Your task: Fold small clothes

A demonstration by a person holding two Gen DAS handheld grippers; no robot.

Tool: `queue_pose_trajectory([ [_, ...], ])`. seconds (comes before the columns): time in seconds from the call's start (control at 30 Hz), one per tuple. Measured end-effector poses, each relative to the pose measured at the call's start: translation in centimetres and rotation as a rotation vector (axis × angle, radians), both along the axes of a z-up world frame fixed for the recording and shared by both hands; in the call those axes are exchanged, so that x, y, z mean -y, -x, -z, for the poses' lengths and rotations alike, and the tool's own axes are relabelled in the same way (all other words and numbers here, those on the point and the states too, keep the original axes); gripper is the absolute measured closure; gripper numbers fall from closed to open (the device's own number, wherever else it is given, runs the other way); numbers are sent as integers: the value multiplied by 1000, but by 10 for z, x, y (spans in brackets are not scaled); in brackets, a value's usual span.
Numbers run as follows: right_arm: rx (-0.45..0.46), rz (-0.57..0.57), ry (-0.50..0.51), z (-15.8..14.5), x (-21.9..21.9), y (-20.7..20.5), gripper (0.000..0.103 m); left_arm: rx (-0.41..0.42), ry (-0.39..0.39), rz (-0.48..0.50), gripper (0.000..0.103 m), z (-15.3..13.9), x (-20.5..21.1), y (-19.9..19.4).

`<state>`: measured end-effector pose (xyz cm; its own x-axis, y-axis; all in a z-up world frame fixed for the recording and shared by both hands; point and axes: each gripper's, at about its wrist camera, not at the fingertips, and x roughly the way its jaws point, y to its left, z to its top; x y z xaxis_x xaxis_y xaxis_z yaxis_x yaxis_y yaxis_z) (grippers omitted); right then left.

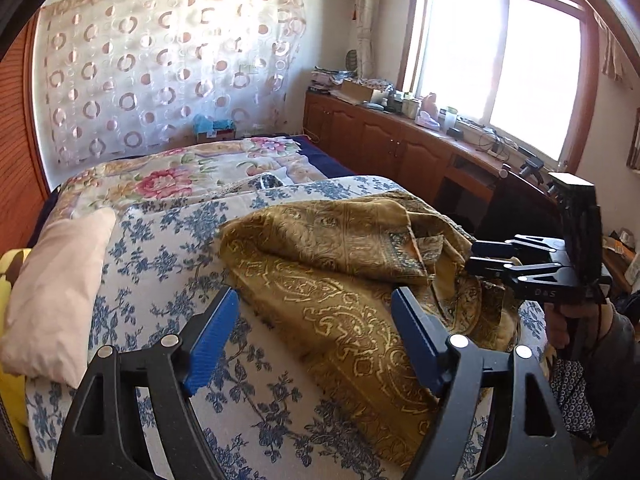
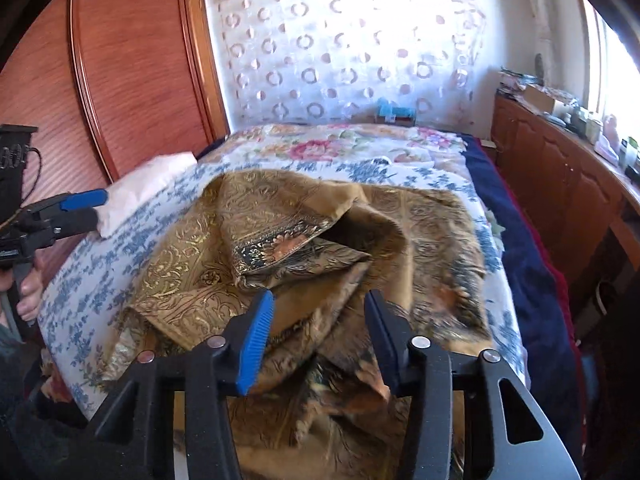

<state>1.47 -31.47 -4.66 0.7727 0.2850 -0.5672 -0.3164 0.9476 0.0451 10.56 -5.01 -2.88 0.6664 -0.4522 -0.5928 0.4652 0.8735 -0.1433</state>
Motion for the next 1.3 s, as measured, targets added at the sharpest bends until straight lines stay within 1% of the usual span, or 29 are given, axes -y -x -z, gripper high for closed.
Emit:
queue_pose_trajectory([
  [0.03, -20, 10, 16, 3, -3, -7, 62, -7, 7, -4, 24, 2, -3, -1],
  [0.07, -48, 31, 36, 7, -4, -16, 63, -13, 14, -4, 24, 3, -4, -1],
  [0.13, -77, 33, 34, 13, -1, -27, 67, -23, 18, 2, 24, 7, -6, 0],
  [0.17, -93, 34, 34, 16, 1, -33, 71, -25, 17, 2, 24, 8, -5, 0],
  [0.23, -107, 36, 42, 20, 4, -40, 98, -32, 19, 4, 24, 12, -5, 0],
  [0.33, -62, 2, 7, 13, 11, -32, 101, -39, 27, 7, 24, 14, -5, 0],
  [0.43, 17, 34, 5, -7, 22, -9, 101, -41, 29, 10, 24, 15, -3, 2],
  [0.53, 89, 79, -19, -26, 45, 20, 101, -39, 31, 19, 24, 15, 1, 5],
  [0.6, 101, 111, -33, -31, 63, 33, 101, -40, 32, 29, 24, 16, 4, 6],
  [0.63, 89, 121, -34, -28, 73, 35, 101, -42, 33, 33, 24, 17, 6, 6],
  [0.7, 16, 129, -7, -11, 78, 28, 101, -48, 30, 39, 24, 20, 10, 6],
  [0.77, -23, 164, 24, 4, 82, 22, 95, -50, 21, 42, 24, 22, 13, 7],
  [0.8, -33, 159, 22, 8, 81, 19, 90, -51, 18, 41, 24, 23, 14, 7],
  [0.83, -34, 147, 5, 10, 83, 19, 83, -52, 12, 38, 24, 24, 15, 7],
  [0.87, -23, 140, -12, 9, 84, 18, 79, -54, 11, 37, 24, 25, 15, 7],
  [0.9, -12, 139, -28, 6, 85, 18, 69, -56, 10, 33, 24, 25, 15, 7],
  [0.93, 0, 137, -42, 3, 85, 18, 62, -54, 9, 29, 24, 25, 15, 7],
  [1.0, 23, 125, -57, -4, 81, 15, 60, -44, 7, 16, 24, 24, 14, 7],
  [1.1, 46, 108, -34, -7, 68, 9, 60, -30, 16, -3, 24, 22, 12, 7],
  [1.13, 53, 92, -26, -11, 62, 4, 60, -23, 18, -11, 24, 21, 10, 8],
  [1.17, 56, 76, -21, -9, 56, 2, 60, -17, 19, -16, 24, 21, 9, 8],
  [1.23, 54, 40, -13, -11, 43, -9, 60, -6, 20, -28, 24, 20, 7, 9],
  [1.3, 32, 12, -8, -12, 34, -25, 60, -2, 24, -31, 24, 19, 4, 9],
])
